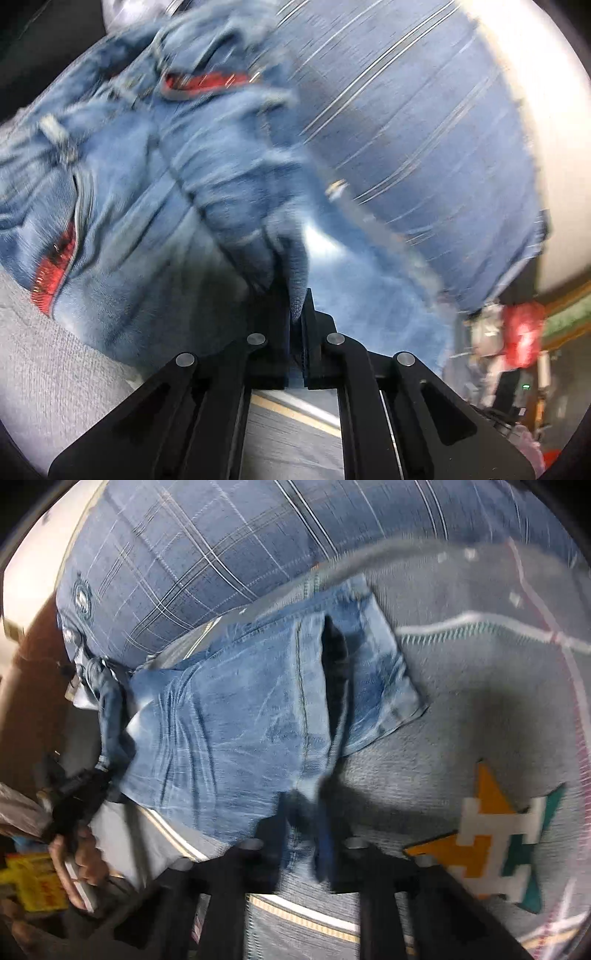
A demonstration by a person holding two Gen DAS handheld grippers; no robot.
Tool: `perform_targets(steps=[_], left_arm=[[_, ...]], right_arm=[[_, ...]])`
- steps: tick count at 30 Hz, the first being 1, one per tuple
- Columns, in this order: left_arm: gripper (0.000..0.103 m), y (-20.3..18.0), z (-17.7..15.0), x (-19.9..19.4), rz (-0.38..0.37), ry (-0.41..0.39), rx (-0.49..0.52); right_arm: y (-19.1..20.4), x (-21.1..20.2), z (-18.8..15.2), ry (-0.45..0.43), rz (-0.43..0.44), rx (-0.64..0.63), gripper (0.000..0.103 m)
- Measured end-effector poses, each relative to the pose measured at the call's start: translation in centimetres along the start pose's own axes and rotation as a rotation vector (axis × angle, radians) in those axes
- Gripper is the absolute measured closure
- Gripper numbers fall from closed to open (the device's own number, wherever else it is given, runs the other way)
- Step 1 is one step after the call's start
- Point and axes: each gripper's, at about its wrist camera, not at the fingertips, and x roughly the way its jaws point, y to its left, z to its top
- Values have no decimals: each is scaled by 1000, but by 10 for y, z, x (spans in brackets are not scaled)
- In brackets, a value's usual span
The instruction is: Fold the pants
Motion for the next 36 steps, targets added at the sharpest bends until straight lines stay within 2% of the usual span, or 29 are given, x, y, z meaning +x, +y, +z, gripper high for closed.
perform_targets(steps=[2, 3, 5, 9, 12, 14, 16, 18, 19, 21, 22, 24, 27, 29, 31, 32, 34, 35, 36], left_arm=[[100, -3, 8, -15, -79, -25, -35], [100, -3, 13, -17, -110, -23, -60], [100, -4, 30, -15, -166, -5, -115], [101, -27, 72, 0, -211, 7, -174], [101, -50, 91, -11, -247, -59, -114], [101, -53, 90, -17, -279, -98, -88], [100, -51, 74, -15, -262, -108, -35], [101, -40, 48, 6, -192, -46, -3], [101, -30, 32, 24, -149, 30, -12], [101, -9, 12, 53, -117, 173, -120], [101, -1, 5, 61, -108, 210, -148], [101, 2, 2, 63, -74, 210, -134], [101, -10, 3, 53, -68, 153, -72], [100, -15, 2, 51, -36, 137, -32], [100, -15, 4, 50, -2, 174, -16], [100, -15, 6, 44, -9, 189, -9], [99, -14, 10, 19, -42, 163, 19], [92, -14, 12, 5, -46, 127, 33], [73, -11, 15, -13, -49, 82, 41]], right_arm=[[4, -20, 1, -63, 26, -23, 99], [8, -35, 2, -112, 37, -42, 99], [8, -51, 7, -152, 81, -39, 99], [8, -54, 58, -160, 117, -36, 99], [-1, -65, 107, -262, 230, 4, 99], [-1, -76, 120, -336, 286, 12, 99], [-3, -85, 123, -407, 326, -10, 99], [-12, -74, 122, -371, 305, 9, 99], [-19, -61, 119, -327, 276, 26, 99], [-36, -27, 110, -193, 173, 55, 99], [-45, -11, 106, -128, 143, 80, 99], [-61, 4, 94, -60, 101, 134, 99], [-58, -14, 85, -105, 119, 119, 99], [-51, -16, 83, -120, 96, 91, 99], [-42, -2, 82, -93, -15, 43, 99], [-37, 7, 80, -62, -67, 26, 98], [-27, 1, 78, -68, -105, 23, 98], [-16, -11, 79, -105, -110, 9, 98], [3, -31, 77, -167, -114, -36, 92]])
